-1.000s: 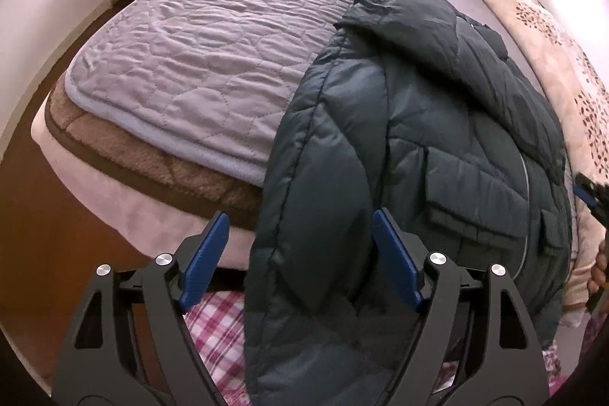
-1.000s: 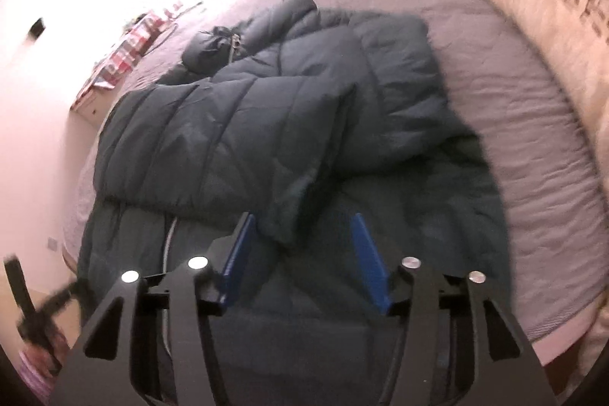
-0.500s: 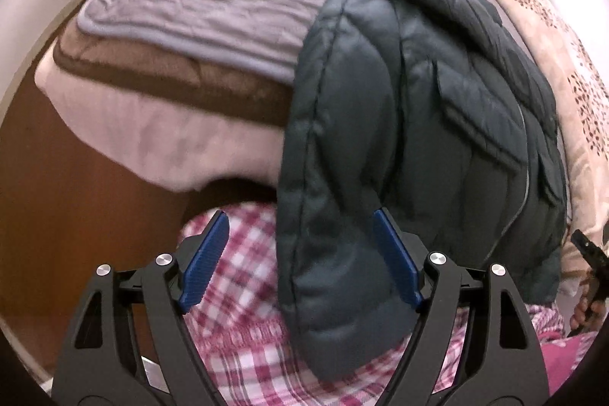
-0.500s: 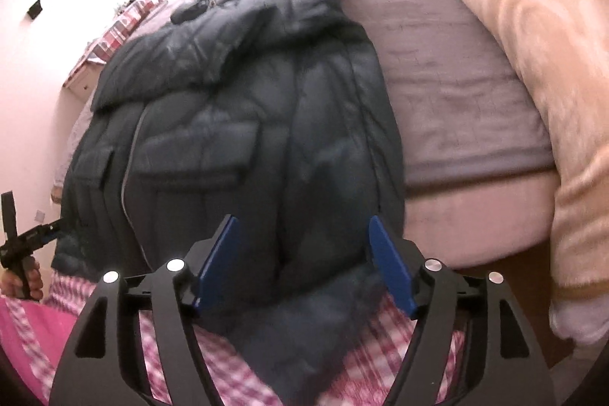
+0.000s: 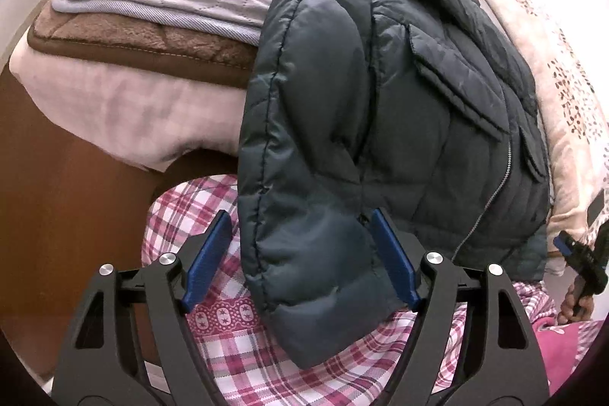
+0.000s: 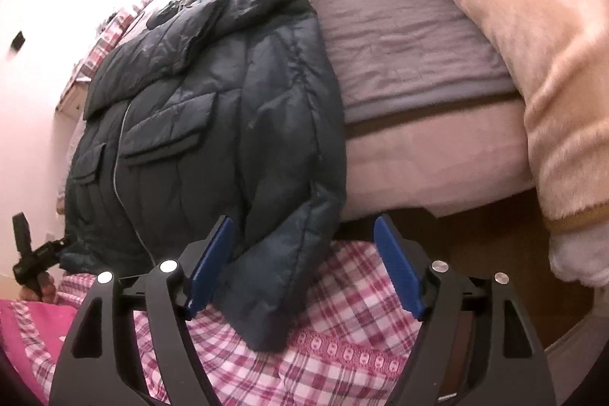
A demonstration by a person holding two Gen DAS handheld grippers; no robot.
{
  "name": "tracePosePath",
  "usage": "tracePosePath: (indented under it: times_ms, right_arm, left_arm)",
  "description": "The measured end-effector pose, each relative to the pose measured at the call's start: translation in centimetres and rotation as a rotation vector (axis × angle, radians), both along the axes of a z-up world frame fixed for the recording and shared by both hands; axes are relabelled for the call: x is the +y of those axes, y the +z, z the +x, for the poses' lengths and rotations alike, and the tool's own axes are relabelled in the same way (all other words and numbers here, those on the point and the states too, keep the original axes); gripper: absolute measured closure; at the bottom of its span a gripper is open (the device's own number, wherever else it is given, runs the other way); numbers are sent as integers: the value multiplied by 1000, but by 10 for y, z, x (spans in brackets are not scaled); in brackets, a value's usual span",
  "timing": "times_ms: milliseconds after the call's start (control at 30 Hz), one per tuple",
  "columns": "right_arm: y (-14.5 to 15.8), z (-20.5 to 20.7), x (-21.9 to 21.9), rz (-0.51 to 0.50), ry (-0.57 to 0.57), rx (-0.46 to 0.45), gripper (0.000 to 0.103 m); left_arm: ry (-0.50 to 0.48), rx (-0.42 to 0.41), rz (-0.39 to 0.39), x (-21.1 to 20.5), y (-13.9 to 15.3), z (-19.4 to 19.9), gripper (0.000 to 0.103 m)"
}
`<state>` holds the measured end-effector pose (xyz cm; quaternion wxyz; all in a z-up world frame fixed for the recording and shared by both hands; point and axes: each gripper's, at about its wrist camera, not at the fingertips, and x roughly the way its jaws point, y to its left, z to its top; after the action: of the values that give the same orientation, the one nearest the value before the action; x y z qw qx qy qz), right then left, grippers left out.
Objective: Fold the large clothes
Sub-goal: 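Close both grippers on the jacket hem, then lift the hem with both grippers and fold it toward the collar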
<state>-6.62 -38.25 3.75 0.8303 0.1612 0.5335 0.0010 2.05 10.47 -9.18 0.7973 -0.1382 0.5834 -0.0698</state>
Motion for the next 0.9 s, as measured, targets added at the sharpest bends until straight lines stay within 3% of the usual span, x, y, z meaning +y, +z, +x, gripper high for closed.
tracePosePath:
  times_ms: [133,367,567,633,733,900]
  right_arm:
    - [-15,-3,15,71,56,50,28]
    - [-46,4,37,88,121,155,29]
    - [-58,6,39,94,142,197,61]
    - [-58,3,41,98,159,193,74]
    - [-52,-2,42,116,164,153,86]
    - [-24,-7,41,138,160,35,90]
  left_arm:
    - [-3,-3,-9,-1,0,1,29]
    - [6,-10,-43,7,0,-2,35]
    - [-3,5,-78,17,-1,-6,65]
    - [-15,11,-92,18,-1,-7,81]
    - [-39,-23,-101,16,6,-12,91]
    - [-73,-128,-102,13,43,-16,93]
